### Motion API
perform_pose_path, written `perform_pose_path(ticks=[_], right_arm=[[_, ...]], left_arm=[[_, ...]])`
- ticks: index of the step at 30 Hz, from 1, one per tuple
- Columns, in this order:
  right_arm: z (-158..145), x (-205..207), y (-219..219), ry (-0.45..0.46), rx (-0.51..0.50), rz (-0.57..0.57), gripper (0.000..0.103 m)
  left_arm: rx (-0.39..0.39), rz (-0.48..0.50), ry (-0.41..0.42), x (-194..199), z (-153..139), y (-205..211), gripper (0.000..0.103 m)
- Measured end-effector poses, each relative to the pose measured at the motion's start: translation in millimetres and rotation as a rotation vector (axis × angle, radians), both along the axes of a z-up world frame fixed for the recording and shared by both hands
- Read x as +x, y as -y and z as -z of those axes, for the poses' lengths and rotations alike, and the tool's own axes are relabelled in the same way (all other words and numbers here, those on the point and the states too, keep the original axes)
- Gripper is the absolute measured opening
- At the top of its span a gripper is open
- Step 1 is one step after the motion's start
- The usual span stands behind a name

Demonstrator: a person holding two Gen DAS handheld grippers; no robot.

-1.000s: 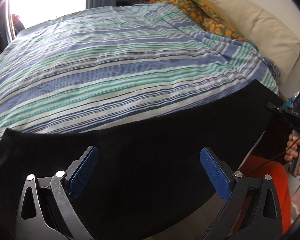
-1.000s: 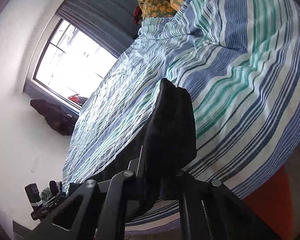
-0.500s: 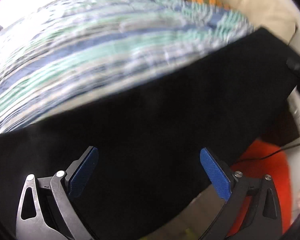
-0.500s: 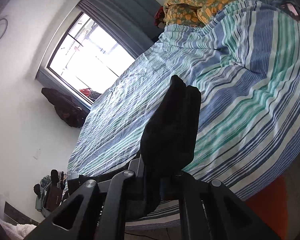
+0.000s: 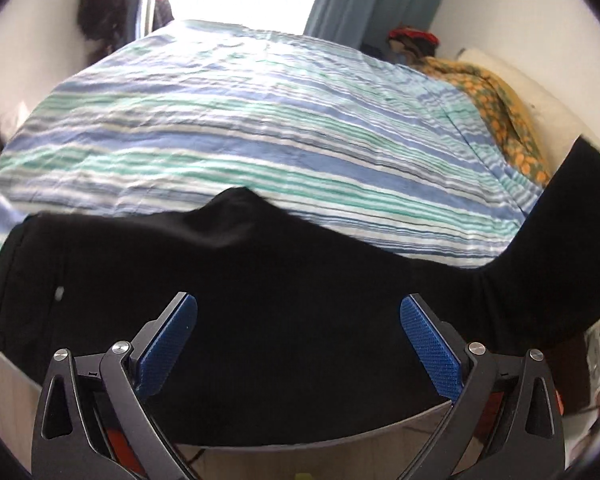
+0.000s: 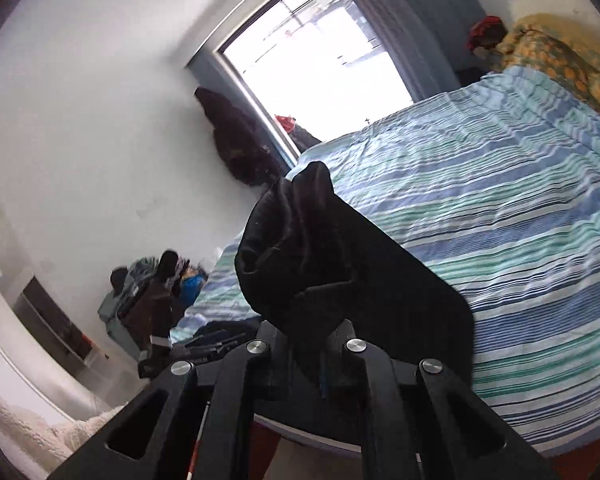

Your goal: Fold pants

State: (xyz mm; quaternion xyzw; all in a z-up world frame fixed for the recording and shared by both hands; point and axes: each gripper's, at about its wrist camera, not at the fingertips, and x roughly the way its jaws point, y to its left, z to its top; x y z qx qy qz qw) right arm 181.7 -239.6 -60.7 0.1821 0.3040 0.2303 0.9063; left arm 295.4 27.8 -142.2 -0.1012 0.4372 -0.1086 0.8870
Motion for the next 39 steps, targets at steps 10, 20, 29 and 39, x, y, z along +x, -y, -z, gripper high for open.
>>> perform_pose_path(ticks=[10, 20, 29, 39], right_arm=[[144.2, -9.7, -138.2, -0.135, -0.39, -0.19, 0.08], [160.7, -65.0, -54.1, -0.205, -0.437, -0.054, 0.087], [158.1, -56.2, -36.8, -0.193, -0.359, -0.024, 0.087], [157.0, -53.8, -28.8, -0.18, -0.309, -0.002, 0.087]], left_arm=[[-0.07, -0.088, -0.105, -58.1, 40.7, -56.6, 0.102], [-0.068, 0.267, -0.113, -37.6, 53.7, 58.7, 0.067], [-0.005, 0.278, -0.198, -37.2, 75.0, 78.5, 0.043], [0.05, 0.178, -0.216, -44.8, 78.7, 60.4, 0.007]])
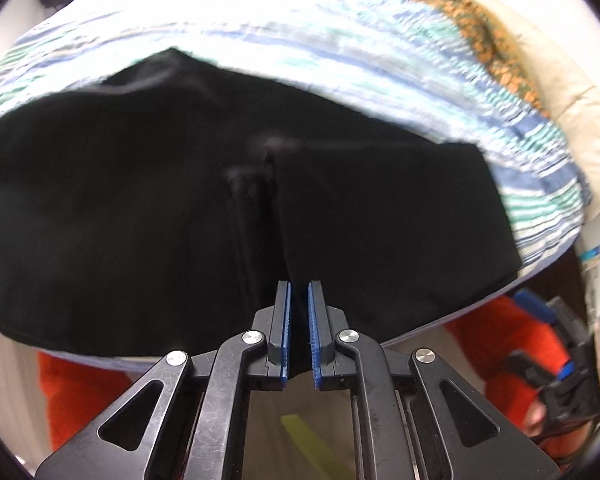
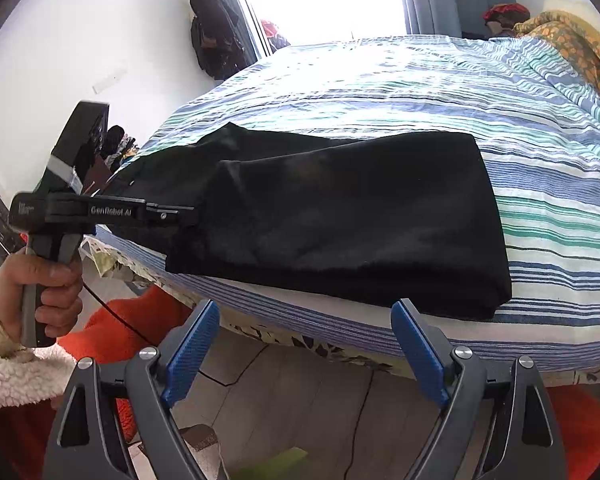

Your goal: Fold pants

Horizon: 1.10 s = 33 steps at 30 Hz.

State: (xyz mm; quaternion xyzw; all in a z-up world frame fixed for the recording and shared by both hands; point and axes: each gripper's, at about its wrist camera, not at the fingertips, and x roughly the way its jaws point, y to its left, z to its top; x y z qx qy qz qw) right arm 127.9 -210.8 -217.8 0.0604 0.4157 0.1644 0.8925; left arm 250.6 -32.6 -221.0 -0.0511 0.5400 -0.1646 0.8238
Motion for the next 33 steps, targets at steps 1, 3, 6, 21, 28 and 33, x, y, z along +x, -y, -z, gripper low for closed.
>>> perform_pose_path(ticks=[1, 3, 6, 21, 28, 33], right_arm=[[1.0, 0.7, 2.0, -0.003, 0.006, 0.006, 0.087], [2.2, 1.6, 6.2, -0.008, 0.012, 0.014, 0.087], [0.4, 1.0, 8.2, -0.005, 0.02, 0.017, 0.087], [-1.3, -0.6, 8.7, 0.01, 0.014, 0.019, 0.087], [-2.1, -0.6, 12.2, 0.014, 0.013, 0.031, 0.087], [2.1, 3.4, 11.4, -0.013, 0.004, 0.032, 0.087]], left_arm=[[0.005, 0.003, -0.005, -0.6, 0.8, 0.3, 0.008], [0.006, 0.002, 0.012, -3.4, -8.3, -0.8, 0.018], [-0.003, -0.026, 0.106, -9.8, -28.8, -9.1, 0.092], [0.024, 0.056, 0.145, 27.2, -32.5, 6.8, 0.011], [0.052, 0.0, 0.088, 43.1, -11.4, -22.1, 0.009], [0.05, -0.029, 0.105, 31.5, -12.2, -25.2, 0.046]])
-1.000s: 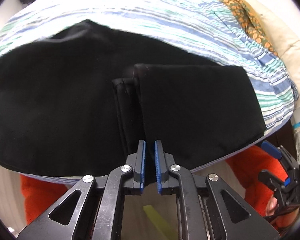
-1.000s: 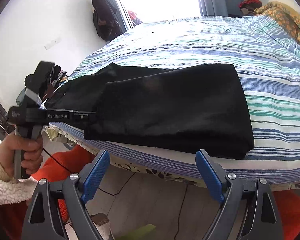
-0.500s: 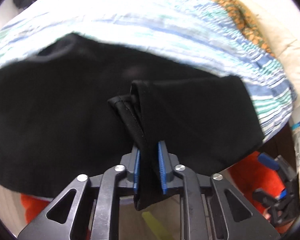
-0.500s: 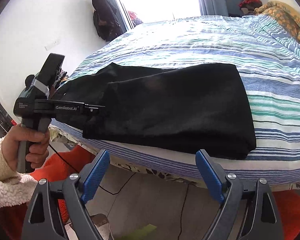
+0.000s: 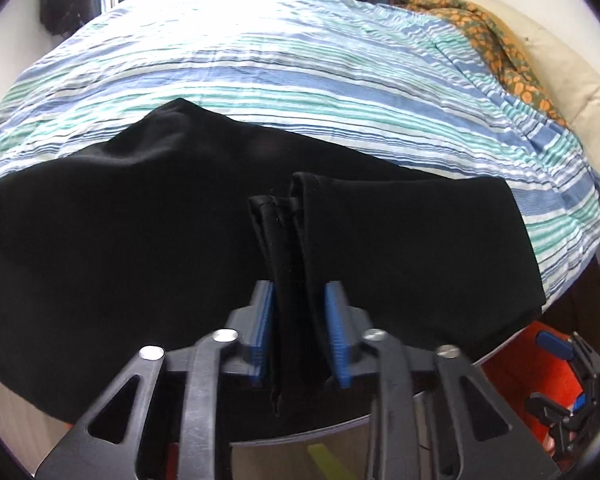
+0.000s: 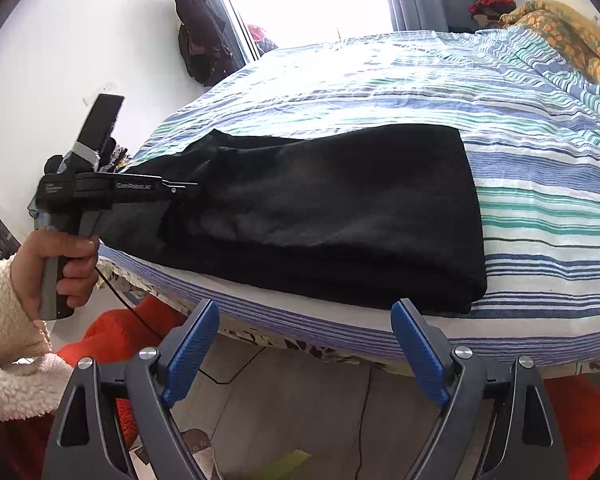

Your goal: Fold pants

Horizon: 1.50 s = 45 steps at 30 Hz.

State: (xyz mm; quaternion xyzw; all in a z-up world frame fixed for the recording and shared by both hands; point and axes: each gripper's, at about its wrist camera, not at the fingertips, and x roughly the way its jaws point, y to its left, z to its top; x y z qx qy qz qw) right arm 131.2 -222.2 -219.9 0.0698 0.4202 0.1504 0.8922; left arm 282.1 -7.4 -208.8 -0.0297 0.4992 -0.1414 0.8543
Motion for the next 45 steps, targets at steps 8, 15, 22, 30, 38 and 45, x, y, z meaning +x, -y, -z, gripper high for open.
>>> perform_pose_path(ticks=[8, 15, 22, 30, 38, 45], right_arm=[[-31.2, -0.4, 17.0, 0.143, -0.064, 0.087, 0.087], [-34.0, 44.7, 58.6, 0.115, -0.125, 0.172, 0.087], [30.1, 68.9, 41.9, -0.098, -0.147, 0.025, 0.09], [-13.4, 88.0, 60.7, -0.012, -0.015, 0.1, 0.09], [5.8, 115.4, 36.6, -0.087, -0.14, 0.013, 0.09], [-26.0, 32.6, 62.6, 0.153, -0.119, 0.199, 0.093]], left_arm=[[0.004, -0.025, 0.15, -20.8, -33.2, -1.5, 0.079], [0.05, 0.137, 0.198, -7.9, -33.2, 58.0, 0.086], [0.177, 0.178, 0.101, -0.9, 27.5, 77.8, 0.089], [0.144, 0.171, 0.104, -3.3, 31.8, 69.2, 0.096], [0.136, 0.136, 0.058, -0.8, 17.3, 66.7, 0.096], [0.028, 0.035, 0.108, -33.5, -15.5, 25.3, 0.096]])
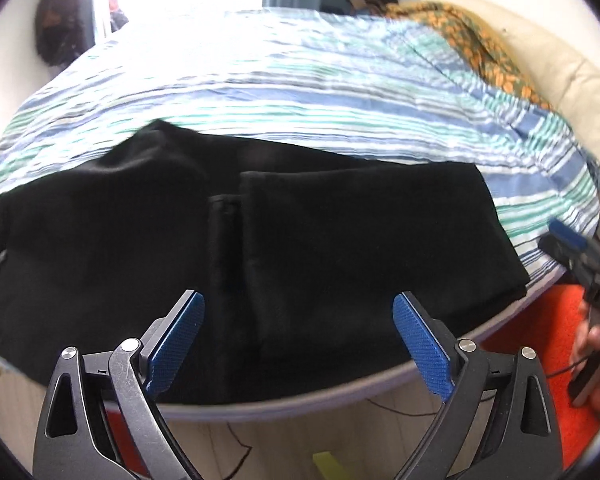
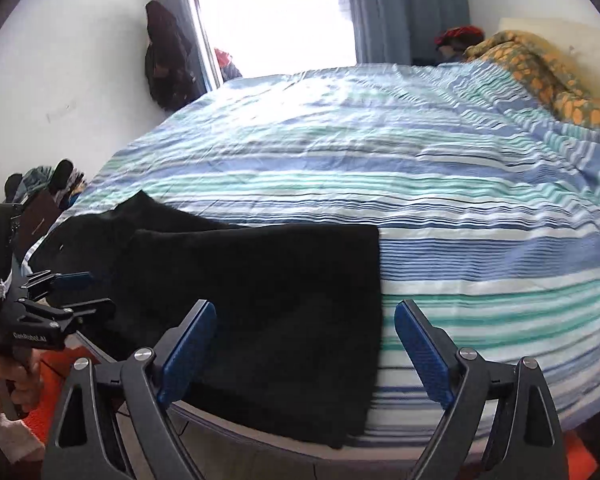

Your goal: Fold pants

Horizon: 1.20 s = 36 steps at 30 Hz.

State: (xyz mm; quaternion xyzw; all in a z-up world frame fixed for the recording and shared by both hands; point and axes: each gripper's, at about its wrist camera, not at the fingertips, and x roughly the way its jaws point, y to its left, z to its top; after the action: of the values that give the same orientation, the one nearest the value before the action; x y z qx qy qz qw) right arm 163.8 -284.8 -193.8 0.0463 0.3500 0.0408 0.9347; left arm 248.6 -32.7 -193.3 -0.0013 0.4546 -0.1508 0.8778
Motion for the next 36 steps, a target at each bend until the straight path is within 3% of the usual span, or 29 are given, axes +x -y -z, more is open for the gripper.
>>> perform_pose_path(ticks=[5, 9, 13, 15, 17, 19, 21, 24, 27, 28, 32, 36], right_arm=[[-0.4, -10.0, 12.6, -0.034, 0.031, 0.064, 0.095], [0.2, -10.2, -1.6, -0.047, 0.007, 0.043, 0.095], [1.8, -17.9, -24.5, -0.045, -0.048, -0.044, 0.095], [6.0, -20.3, -31.2, -0.056, -0.053, -0.071, 0.094], [9.9, -22.4, -34.3, -0.069, -0.061, -0.079, 0.094], [10.5, -24.1, -34.2, -0.071, -0.068, -0.078, 0.094], [9.9, -24.9, -32.9, -0.071, -0.067, -0.069, 0.094], [9.6, -24.9, -30.3, -0.073, -0.059, -0.054, 0.094], [9.4, -24.8, -30.3, -0.074, -0.055, -0.05, 0.094], [9.3, -24.4, -30.9, -0.074, -0.057, -0.051, 0.094], [11.2, -24.1, -34.6, -0.086, -0.068, -0.067, 0.094], [13.2, -23.5, -35.2, -0.096, -0.069, -0.071, 0.095]], left_arm=[[-0.021, -0.079, 0.037, -12.1, -12.3, -49.9, 0.096], [-0.055, -0.215, 0.049, -10.2, -17.9, -111.3, 0.096], [-0.186, -0.424, 0.049, -15.5, -17.2, -197.4, 0.096], [-0.29, -0.549, 0.034, -23.7, -9.5, -249.7, 0.096], [-0.375, -0.663, 0.012, -31.3, 0.6, -297.0, 0.087], [-0.436, -0.718, -0.001, -35.6, 6.6, -326.4, 0.075], [-0.466, -0.739, -0.015, -34.4, 10.0, -345.4, 0.074], [-0.445, -0.728, -0.042, -23.9, 14.0, -358.9, 0.073], [-0.453, -0.699, -0.098, -8.8, 23.1, -359.9, 0.052], [-0.454, -0.69, -0.105, -7.5, 25.0, -358.8, 0.04], [-0.414, -0.674, -0.124, 1.6, 30.6, -361.6, 0.037], [-0.433, -0.681, -0.099, -3.1, 27.4, -366.7, 0.037]])
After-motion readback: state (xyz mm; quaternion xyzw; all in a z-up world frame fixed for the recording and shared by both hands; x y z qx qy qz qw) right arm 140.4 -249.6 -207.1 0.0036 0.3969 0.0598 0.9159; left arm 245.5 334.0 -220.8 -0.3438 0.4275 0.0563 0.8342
